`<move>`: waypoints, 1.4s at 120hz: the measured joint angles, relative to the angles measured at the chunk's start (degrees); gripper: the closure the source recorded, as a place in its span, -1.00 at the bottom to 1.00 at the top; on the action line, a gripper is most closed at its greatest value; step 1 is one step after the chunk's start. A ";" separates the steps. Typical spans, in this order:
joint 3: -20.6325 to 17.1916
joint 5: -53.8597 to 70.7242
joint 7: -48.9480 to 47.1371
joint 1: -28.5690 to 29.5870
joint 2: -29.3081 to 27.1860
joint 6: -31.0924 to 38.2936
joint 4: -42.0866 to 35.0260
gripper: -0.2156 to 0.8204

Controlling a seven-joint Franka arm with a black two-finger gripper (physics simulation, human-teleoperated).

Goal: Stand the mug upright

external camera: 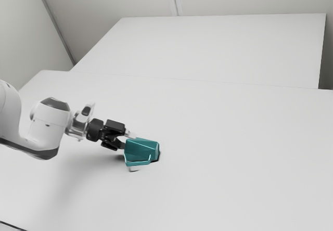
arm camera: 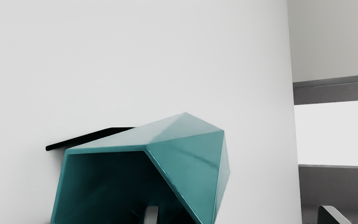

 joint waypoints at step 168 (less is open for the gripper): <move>-1.10 -2.81 10.62 -2.53 -2.05 0.21 6.42 0.83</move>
